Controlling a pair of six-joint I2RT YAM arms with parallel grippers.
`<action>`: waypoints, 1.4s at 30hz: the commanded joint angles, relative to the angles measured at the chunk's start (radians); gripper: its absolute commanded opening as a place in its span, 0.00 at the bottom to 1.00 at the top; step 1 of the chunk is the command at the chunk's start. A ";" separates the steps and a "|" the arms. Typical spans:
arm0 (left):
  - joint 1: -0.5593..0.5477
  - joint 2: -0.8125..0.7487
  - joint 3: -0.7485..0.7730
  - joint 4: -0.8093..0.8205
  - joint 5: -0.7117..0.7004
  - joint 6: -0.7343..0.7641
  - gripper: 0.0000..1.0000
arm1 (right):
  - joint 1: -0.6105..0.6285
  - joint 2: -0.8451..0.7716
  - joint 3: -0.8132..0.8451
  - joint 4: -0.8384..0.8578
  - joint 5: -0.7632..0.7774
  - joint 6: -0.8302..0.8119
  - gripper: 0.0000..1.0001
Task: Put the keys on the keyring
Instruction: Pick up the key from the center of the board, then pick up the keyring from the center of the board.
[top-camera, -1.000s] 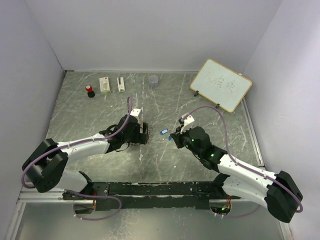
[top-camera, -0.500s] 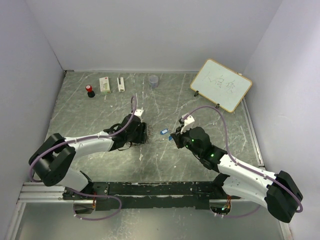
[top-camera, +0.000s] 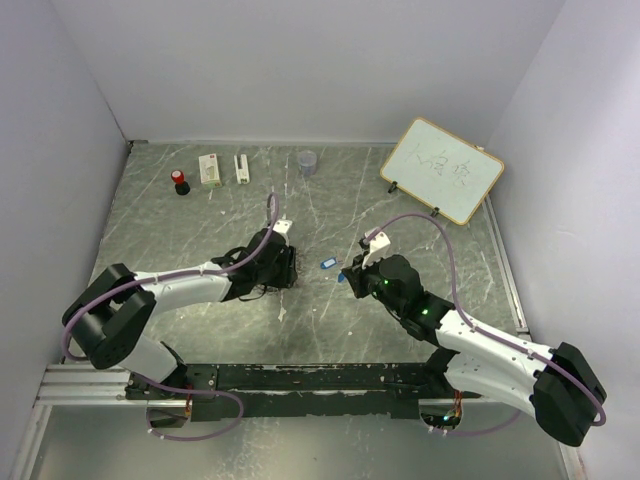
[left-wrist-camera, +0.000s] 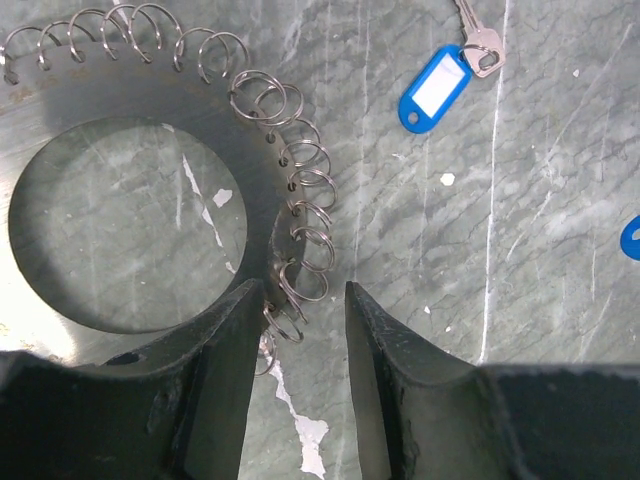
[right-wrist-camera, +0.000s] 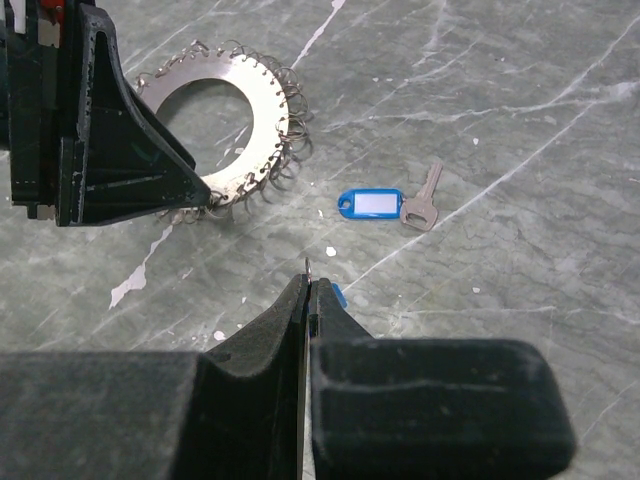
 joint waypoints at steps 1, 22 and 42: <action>-0.021 0.024 0.038 -0.007 0.010 -0.004 0.49 | -0.001 -0.017 -0.010 0.012 0.015 0.004 0.00; -0.054 0.067 0.062 -0.075 -0.068 -0.009 0.46 | 0.000 -0.027 -0.010 0.003 0.016 0.007 0.00; -0.062 0.071 0.095 -0.102 -0.087 -0.005 0.07 | -0.001 -0.032 -0.008 -0.008 0.019 0.010 0.00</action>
